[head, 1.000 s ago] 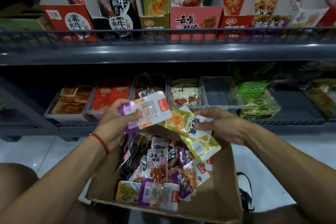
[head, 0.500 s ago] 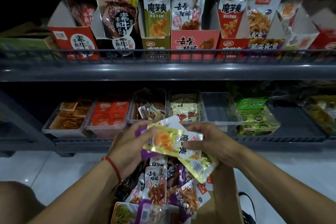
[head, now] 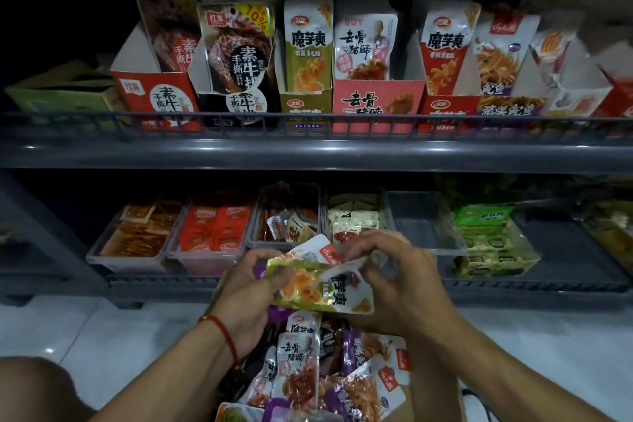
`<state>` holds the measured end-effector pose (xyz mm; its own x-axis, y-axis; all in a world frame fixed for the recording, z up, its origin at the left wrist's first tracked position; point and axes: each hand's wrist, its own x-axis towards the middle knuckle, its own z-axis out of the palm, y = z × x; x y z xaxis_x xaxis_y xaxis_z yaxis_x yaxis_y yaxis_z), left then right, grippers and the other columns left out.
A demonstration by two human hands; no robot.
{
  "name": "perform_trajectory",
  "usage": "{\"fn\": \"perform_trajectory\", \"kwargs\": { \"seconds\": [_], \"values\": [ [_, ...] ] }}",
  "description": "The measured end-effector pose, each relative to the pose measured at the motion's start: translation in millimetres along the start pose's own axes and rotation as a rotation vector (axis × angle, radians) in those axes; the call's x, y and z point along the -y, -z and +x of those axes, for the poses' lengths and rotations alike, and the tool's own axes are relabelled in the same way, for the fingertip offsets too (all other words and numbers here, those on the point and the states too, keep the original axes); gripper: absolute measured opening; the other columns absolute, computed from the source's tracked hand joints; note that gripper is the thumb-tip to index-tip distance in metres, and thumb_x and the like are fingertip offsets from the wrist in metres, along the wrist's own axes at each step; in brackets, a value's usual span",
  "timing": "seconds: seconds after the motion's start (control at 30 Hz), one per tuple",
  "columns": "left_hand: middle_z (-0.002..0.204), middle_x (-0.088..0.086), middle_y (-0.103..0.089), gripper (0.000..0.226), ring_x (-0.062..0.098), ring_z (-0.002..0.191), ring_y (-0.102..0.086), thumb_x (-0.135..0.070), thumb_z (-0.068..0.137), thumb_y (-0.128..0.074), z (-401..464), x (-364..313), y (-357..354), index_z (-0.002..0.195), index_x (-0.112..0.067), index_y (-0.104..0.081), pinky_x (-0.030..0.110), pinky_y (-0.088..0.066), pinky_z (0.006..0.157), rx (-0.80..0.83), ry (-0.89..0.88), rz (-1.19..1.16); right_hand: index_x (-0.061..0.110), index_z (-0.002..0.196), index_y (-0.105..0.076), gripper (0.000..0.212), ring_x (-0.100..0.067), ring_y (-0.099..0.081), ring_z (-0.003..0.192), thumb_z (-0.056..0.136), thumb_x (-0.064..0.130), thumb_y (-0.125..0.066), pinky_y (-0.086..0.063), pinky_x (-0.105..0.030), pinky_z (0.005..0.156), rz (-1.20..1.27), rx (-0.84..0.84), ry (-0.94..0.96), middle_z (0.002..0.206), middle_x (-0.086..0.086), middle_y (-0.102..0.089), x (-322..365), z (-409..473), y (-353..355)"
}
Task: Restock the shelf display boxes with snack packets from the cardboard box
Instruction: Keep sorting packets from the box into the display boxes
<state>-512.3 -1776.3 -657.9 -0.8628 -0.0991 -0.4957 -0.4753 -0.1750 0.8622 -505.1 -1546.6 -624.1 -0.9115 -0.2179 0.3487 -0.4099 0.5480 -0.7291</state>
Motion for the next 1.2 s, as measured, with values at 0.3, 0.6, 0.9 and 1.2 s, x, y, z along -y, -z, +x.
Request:
{"fn": "perform_trajectory", "kwargs": {
  "seconds": [0.3,0.6,0.9,1.2],
  "values": [
    [0.117,0.023,-0.071,0.031,0.034,0.087,-0.072,0.001,0.09,-0.069,-7,-15,1,0.119,-0.007,-0.063,0.041,-0.062,0.061,0.127,0.141,-0.194,-0.006,0.09,-0.076,0.011,-0.004,-0.056,0.129,0.081,-0.012,-0.071,-0.053,-0.024,0.096,0.57,0.394,-0.233,0.139,0.014,-0.063,-12,11,15],
    [0.112,0.022,-0.074,0.046,0.033,0.091,-0.074,-0.009,0.078,-0.077,-14,-19,2,0.121,-0.007,-0.06,0.047,-0.064,0.072,0.271,0.113,-0.116,0.033,0.083,-0.072,0.037,0.019,-0.021,0.142,0.097,0.0,-0.061,-0.028,-0.004,0.109,0.085,0.657,-0.066,0.144,0.035,-0.048,-13,16,21],
    [0.117,0.016,-0.072,0.047,0.037,0.104,-0.071,0.007,0.084,-0.072,-16,-23,0,0.119,-0.023,-0.061,0.05,-0.061,0.081,0.136,-0.041,-0.106,0.041,0.136,-0.043,0.068,0.004,-0.059,0.109,0.083,0.028,-0.083,-0.057,-0.021,0.085,0.24,0.463,-0.449,0.122,0.026,-0.053,1,5,22],
    [0.12,0.014,-0.069,0.065,0.04,0.104,-0.072,0.021,0.077,-0.072,-20,-27,3,0.115,-0.03,-0.064,0.053,-0.059,0.088,0.288,-0.145,0.094,0.023,0.1,-0.069,0.03,-0.009,-0.073,0.096,0.077,0.025,-0.087,-0.062,-0.045,0.084,0.121,0.252,-0.501,0.104,0.007,-0.077,-12,8,17]
  ]
}}
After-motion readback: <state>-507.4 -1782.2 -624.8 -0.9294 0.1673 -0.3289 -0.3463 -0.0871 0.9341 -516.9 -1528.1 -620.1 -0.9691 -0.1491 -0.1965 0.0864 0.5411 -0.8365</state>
